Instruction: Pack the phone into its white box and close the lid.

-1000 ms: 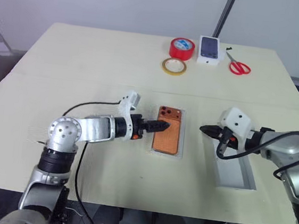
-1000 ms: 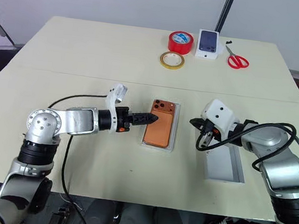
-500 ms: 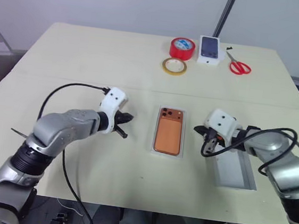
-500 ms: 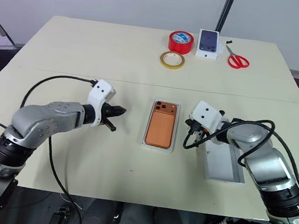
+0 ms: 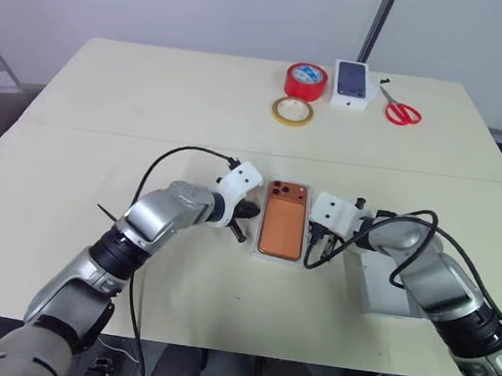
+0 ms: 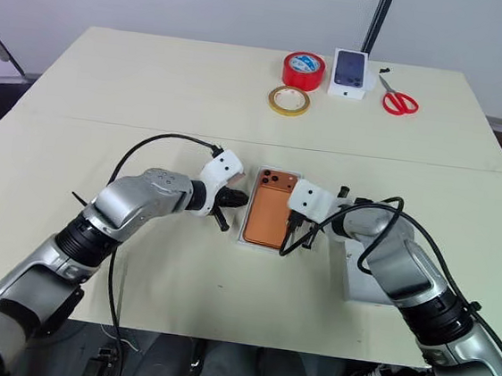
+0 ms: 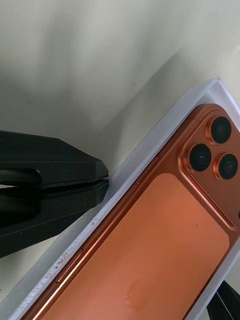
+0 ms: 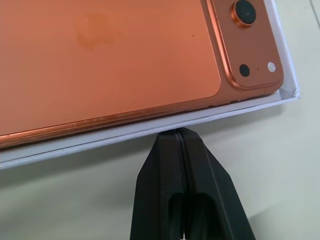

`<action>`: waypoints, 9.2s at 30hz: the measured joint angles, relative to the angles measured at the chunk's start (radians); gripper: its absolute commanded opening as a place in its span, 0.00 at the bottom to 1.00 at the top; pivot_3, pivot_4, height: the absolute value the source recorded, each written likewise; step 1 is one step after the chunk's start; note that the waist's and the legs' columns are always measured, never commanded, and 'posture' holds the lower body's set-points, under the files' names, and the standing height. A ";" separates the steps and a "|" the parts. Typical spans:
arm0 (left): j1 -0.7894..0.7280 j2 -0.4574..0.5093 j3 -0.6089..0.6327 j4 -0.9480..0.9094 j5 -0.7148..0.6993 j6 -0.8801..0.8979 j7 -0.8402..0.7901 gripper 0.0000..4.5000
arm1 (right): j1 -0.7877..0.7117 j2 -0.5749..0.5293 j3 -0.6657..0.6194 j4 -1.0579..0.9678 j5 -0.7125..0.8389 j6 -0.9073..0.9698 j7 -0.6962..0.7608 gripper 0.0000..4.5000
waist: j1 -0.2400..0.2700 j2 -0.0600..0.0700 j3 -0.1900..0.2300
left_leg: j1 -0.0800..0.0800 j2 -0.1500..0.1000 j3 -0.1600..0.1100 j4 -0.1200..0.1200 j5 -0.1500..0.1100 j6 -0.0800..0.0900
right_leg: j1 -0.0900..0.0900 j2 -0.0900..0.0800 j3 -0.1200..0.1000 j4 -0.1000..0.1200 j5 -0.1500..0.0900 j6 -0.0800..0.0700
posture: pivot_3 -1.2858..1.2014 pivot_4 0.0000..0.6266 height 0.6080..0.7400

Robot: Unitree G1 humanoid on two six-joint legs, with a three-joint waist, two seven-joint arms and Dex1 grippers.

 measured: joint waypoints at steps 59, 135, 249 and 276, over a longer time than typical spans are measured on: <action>0.385 0.178 0.176 -0.347 0.089 -0.515 -0.508 0.00 | 0.196 -0.133 -0.501 -0.254 0.441 0.928 -0.169 0.11 | -0.003 0.003 0.000 | 0.001 0.001 0.001 0.001 -0.002 0.004 | 0.001 -0.001 0.001 0.000 0.000 0.001 | 0.52 0.24 1.00; 0.207 -0.036 0.156 -0.081 0.183 -0.238 -0.238 0.00 | 0.051 -0.352 -0.182 -0.161 0.735 0.305 -0.441 0.01 | -0.019 0.006 0.001 | -0.002 0.002 0.003 0.001 -0.003 0.006 | -0.002 0.000 0.003 0.001 0.000 0.001 | 0.52 0.24 1.00; 0.019 -0.194 0.119 0.080 0.197 -0.266 -0.361 0.00 | 0.335 -0.252 -0.562 -0.396 0.622 0.374 -0.111 0.01 | -0.014 0.003 -0.001 | 0.001 0.002 0.003 0.004 -0.003 0.006 | 0.001 0.001 0.001 0.002 0.000 0.001 | 0.52 0.24 1.00; 0.057 -0.234 -0.005 0.115 0.265 -0.297 -0.413 0.00 | 0.221 -0.255 -0.357 -0.207 0.445 0.360 -0.167 0.01 | -0.002 0.003 -0.001 | 0.000 0.001 0.003 0.004 -0.003 0.006 | 0.001 0.001 0.001 0.002 0.000 0.001 | 0.52 0.24 1.00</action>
